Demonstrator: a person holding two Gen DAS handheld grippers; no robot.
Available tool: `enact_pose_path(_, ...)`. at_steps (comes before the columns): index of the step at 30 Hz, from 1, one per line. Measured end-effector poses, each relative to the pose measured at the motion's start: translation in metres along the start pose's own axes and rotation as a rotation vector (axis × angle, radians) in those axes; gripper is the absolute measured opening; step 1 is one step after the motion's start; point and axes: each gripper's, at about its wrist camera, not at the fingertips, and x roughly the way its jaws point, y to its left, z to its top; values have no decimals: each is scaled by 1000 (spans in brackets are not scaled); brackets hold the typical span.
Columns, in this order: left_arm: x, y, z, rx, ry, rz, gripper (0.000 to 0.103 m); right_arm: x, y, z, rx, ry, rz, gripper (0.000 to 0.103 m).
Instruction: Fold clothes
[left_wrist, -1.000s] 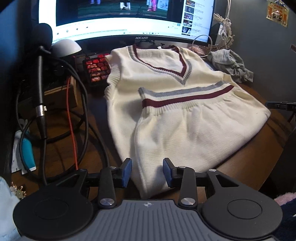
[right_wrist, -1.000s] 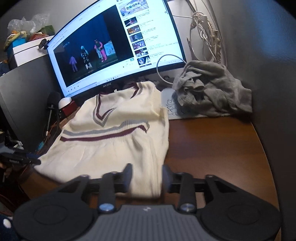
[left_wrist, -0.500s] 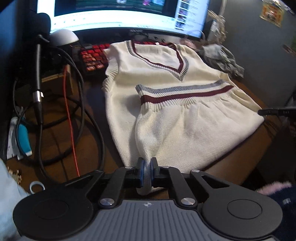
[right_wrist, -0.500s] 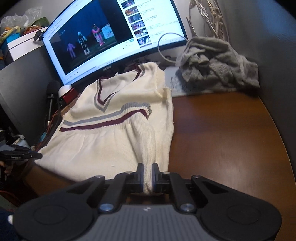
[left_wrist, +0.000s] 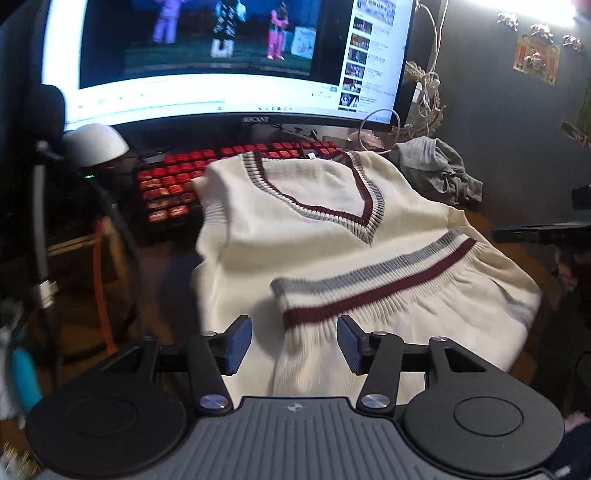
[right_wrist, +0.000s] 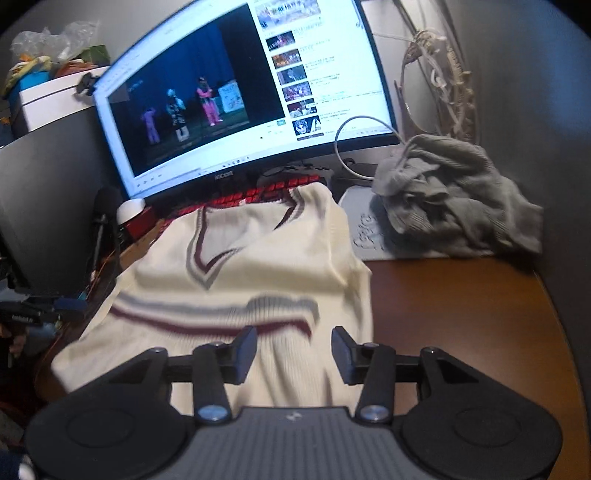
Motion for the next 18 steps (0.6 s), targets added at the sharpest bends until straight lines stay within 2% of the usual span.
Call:
enact_pose_path(5,21,6,4,-42,22,-3,46,40,-8,9,58,56,-17,43)
enact_pose_path(7,26,6,3,-35,28,-14,29,47,-6,7,42,60,-19,40)
enact_pose_path(8,29,5,2,-31,31,-20,11,49,-4,5,28,62,-26,35)
enact_pose_path(9,29,4,1,-29,27,-20,8,52,-2,3,14,62,-34,30)
enact_pose_path(11,29,2,-2,-25,11,-13,7,53,3,-1,-11,40,-50,12)
enact_pose_path(12,26,0,-3,-21,-4,-9,6,51,5,-2,-17,26,-52,9)
enact_pose_path(16,6,0,3,-31,-92,-18,6,35,11,1,-34,-51,-62,6)
enact_pose_path(18,6,0,5,-23,-105,-5,6,27,13,5,-34,-94,-63,6)
